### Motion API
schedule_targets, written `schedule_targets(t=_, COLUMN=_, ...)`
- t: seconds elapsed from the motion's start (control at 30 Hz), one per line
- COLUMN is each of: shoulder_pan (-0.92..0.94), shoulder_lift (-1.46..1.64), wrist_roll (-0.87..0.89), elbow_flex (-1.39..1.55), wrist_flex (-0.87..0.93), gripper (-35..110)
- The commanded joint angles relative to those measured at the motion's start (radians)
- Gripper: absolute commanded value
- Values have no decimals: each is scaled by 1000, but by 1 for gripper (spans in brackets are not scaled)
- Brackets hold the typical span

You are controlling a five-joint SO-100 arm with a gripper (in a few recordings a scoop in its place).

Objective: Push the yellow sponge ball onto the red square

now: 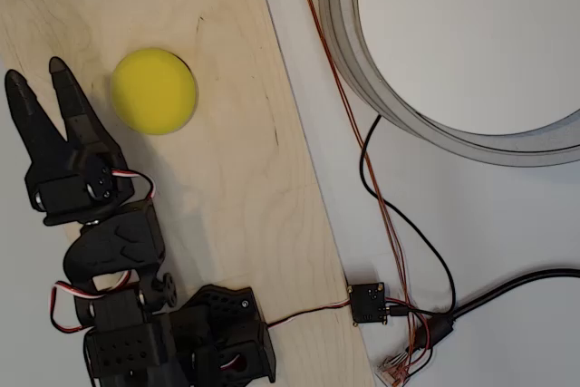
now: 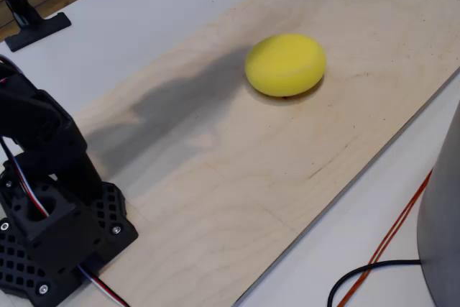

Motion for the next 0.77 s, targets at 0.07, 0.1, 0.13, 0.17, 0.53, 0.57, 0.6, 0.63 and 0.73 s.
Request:
schedule_targets(t=0.07, shoulder_pan=23, shoulder_lift=34, wrist_roll=32, elbow_flex=-48, wrist_flex=-21, gripper=0)
schedule_targets(t=0.1, shoulder_pan=34, shoulder_lift=25, wrist_roll=51, elbow_flex=-58, wrist_flex=-8, gripper=-1)
schedule_targets(t=0.13, shoulder_pan=46, shoulder_lift=15, wrist_roll=71, elbow_flex=-63, wrist_flex=2, gripper=-1)
schedule_targets(t=0.17, shoulder_pan=52, shoulder_lift=8, wrist_roll=78, elbow_flex=-63, wrist_flex=3, gripper=-1)
schedule_targets(t=0.53, shoulder_pan=54, shoulder_lift=-52, wrist_roll=92, elbow_flex=-83, wrist_flex=3, gripper=-1)
schedule_targets(t=0.57, shoulder_pan=52, shoulder_lift=-55, wrist_roll=94, elbow_flex=-84, wrist_flex=3, gripper=-1)
schedule_targets(t=0.6, shoulder_pan=51, shoulder_lift=-58, wrist_roll=98, elbow_flex=-86, wrist_flex=3, gripper=-1)
schedule_targets(t=0.63, shoulder_pan=51, shoulder_lift=-60, wrist_roll=107, elbow_flex=-86, wrist_flex=3, gripper=-1)
schedule_targets(t=0.73, shoulder_pan=48, shoulder_lift=-57, wrist_roll=114, elbow_flex=-80, wrist_flex=3, gripper=-1)
